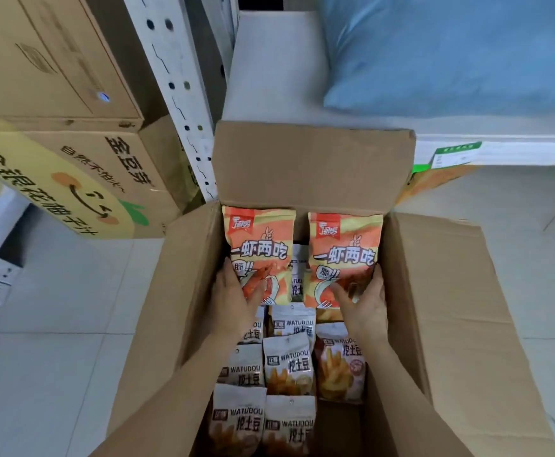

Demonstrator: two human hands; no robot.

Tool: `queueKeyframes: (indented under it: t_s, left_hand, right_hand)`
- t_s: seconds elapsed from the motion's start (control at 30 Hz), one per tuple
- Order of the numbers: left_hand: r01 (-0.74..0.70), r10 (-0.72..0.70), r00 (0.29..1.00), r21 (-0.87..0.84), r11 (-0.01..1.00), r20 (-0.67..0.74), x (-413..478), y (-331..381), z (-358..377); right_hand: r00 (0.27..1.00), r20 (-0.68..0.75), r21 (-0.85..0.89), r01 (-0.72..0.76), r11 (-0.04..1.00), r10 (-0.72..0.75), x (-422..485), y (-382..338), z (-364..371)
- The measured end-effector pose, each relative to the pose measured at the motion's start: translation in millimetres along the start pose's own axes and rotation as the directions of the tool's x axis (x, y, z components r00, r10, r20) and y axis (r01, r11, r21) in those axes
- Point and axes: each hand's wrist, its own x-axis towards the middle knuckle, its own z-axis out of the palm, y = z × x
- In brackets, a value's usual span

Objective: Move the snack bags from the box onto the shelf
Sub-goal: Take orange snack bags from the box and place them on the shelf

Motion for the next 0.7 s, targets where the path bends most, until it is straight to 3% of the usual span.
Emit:
queueKeyframes:
  t_s: [0.13, 0.27, 0.7]
  left_hand:
    - [0.059, -0.057, 0.998, -0.249, 0.967, 0.016, 23, -24, 24]
    - [0.106, -0.092, 0.994, -0.383, 0.918, 0.054, 31, -29, 34]
    - [0.109, -0.085, 0.994, -0.421, 0.901, 0.075, 3, -11, 16]
  right_hand:
    - [0.999, -0.025, 0.178, -0.039, 0.983, 0.045, 20, 20, 19]
    - [0.996, 0.010, 0.333, -0.088, 0.939, 0.090, 32, 30, 27]
    - [0.997, 0.004, 0.335, -0.072, 0.939, 0.075, 16, 15, 7]
